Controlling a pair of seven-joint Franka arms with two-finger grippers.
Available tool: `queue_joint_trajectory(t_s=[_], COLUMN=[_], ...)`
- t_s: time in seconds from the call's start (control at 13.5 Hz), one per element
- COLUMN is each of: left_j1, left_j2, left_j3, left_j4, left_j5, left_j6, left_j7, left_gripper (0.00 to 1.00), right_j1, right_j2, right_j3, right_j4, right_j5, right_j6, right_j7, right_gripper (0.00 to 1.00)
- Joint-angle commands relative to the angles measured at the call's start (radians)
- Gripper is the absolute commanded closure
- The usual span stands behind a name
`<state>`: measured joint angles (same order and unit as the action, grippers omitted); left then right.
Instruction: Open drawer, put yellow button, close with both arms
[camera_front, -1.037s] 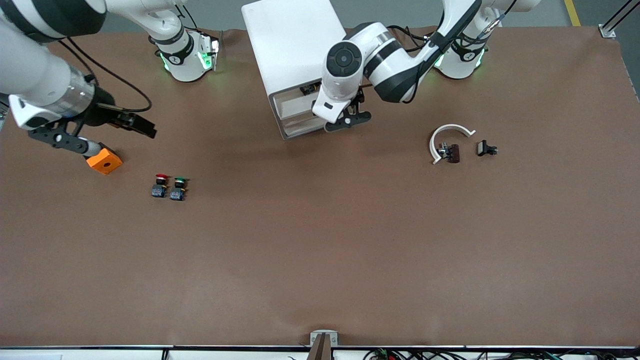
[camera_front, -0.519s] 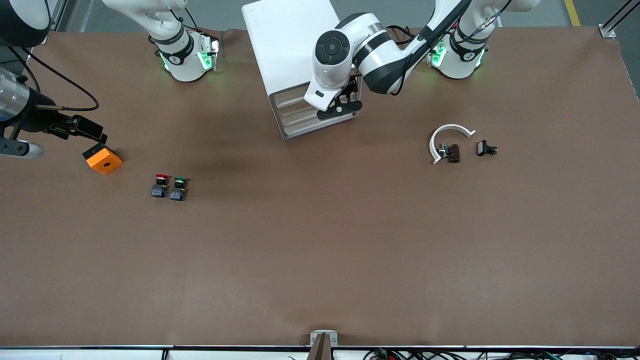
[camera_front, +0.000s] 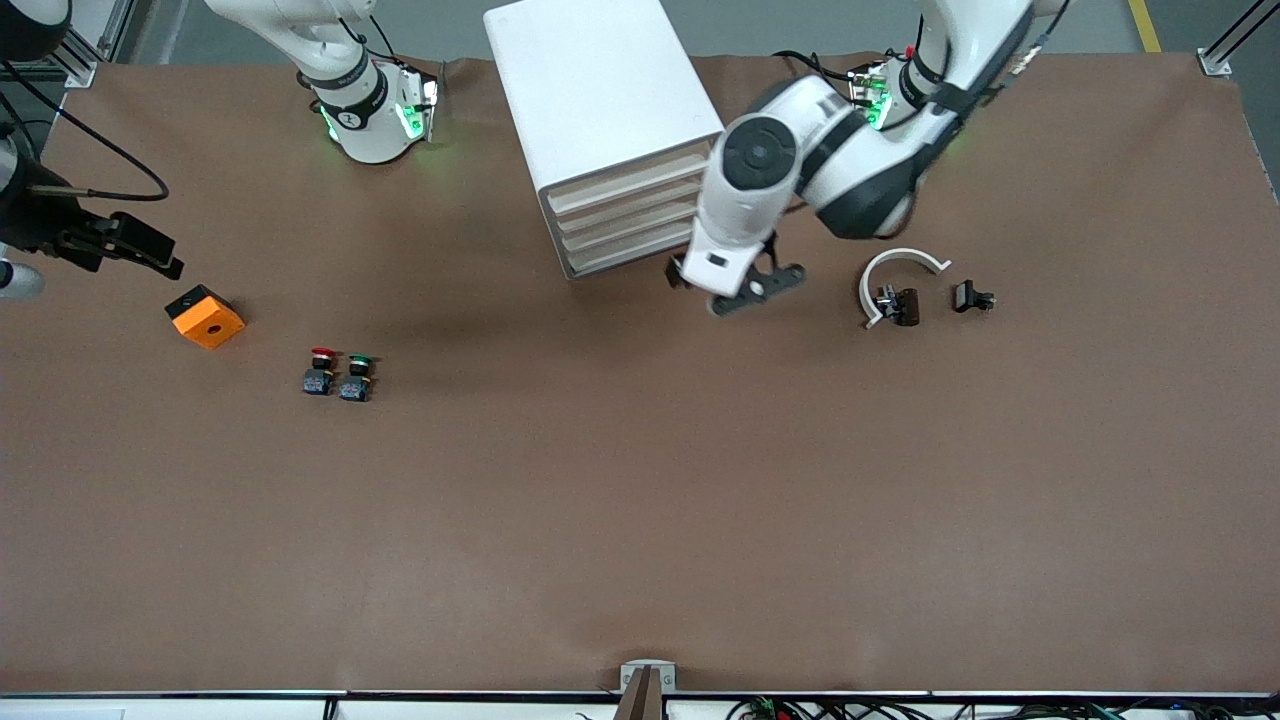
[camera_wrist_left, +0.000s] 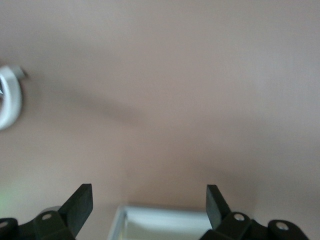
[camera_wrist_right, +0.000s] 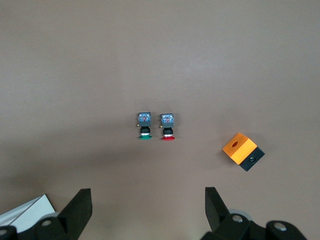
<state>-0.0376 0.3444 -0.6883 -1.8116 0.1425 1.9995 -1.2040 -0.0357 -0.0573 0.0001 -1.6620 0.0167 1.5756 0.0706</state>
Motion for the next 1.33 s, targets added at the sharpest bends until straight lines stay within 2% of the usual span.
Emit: queue_joint_trajectory(t_s=[0.0,0.15,0.44,0.74,0.96,1.19,1.26], left_j1=[0.118,0.22,0.413,0.548,0.59,0.594,0.608], left_j2=[0.007,0.007,-0.002,-0.037,-0.071,-0.074,-0.087], left_j3=[-0.01,-0.008,-0.01,-0.01,-0.01,-0.01,-0.013], left_j4=[0.043,0.075,0.118,0.161,0.245,0.386,0.399], left_j5=[0.092,0.095,0.097,0.097,0.097,0.085,0.08], left_j6=[-0.01,-0.01,-0.011,-0.024,-0.152,-0.344,-0.372], left_j7=[0.041,0.134,0.384,0.587,0.723,0.825,0.837], left_gripper=[0.0,0.0,0.0,0.0,0.0,0.0,0.0], right_j1=[-0.026,-0.027,-0.027,-0.027,-0.026,-0.026,-0.024], right_j2=[-0.006,0.0,0.002,0.002,0.004,0.004,0.004], right_j3=[0.017,0.018,0.017,0.017,0.018,0.018,0.018], right_j4=[0.057,0.094,0.1,0.105,0.111,0.111,0.111], right_j5=[-0.015,-0.015,-0.004,-0.003,-0.003,-0.003,-0.003], right_j6=[-0.046,-0.057,-0.065,-0.063,-0.063,-0.062,-0.062], right_j7=[-0.031,-0.017,-0.017,-0.025,-0.02,-0.025,-0.025], right_gripper=[0.0,0.0,0.0,0.0,0.0,0.0,0.0])
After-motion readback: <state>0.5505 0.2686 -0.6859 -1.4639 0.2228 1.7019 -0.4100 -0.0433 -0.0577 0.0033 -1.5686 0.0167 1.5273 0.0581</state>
